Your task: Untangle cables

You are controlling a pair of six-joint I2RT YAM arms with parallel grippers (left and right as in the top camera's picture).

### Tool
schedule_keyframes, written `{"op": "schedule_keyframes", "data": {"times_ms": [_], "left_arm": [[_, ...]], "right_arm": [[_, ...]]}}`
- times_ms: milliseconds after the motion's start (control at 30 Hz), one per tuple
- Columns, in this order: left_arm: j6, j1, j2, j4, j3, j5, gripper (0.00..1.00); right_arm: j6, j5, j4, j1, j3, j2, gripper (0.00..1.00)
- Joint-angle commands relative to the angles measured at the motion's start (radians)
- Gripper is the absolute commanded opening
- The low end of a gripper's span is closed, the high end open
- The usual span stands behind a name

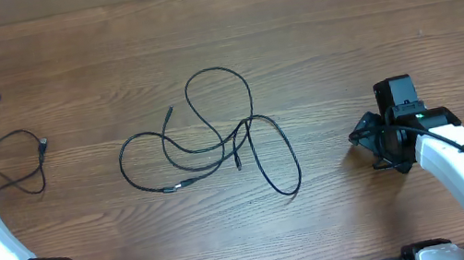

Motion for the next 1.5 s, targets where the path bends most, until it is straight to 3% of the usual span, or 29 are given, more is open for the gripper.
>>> {"op": "schedule_keyframes", "data": {"times_ms": [0,300,667,800,1133,1300,1467], "left_arm": [[0.005,-0.037,-0.006,-0.014,0.012,0.139,0.91],[0.102,-0.195,-0.006,-0.026,0.012,0.150,0.93],[0.291,-0.520,0.050,-0.044,-0.001,0.149,0.96],[0.294,-0.608,0.103,-0.071,-0.001,0.166,0.93],[0.293,-0.814,0.268,-0.153,-0.001,0.477,0.92],[0.282,-0.900,0.332,-0.166,-0.001,0.489,0.92],[0.267,-0.958,0.389,-0.172,-0.001,0.489,0.83]], "right_arm": [[-0.008,-0.002,0.002,-0.003,0.019,-0.014,0.81],[-0.008,-0.002,0.002,-0.003,0.019,-0.014,0.82],[-0.008,-0.002,-0.010,-0.003,0.019,-0.014,0.85],[-0.008,-0.002,-0.013,-0.003,0.019,-0.014,0.88],[-0.008,-0.002,-0.013,-0.003,0.019,-0.014,0.88],[-0.008,-0.002,-0.013,-0.003,0.019,-0.014,0.88],[-0.008,-0.002,-0.013,-0.003,0.019,-0.014,0.88]]}}
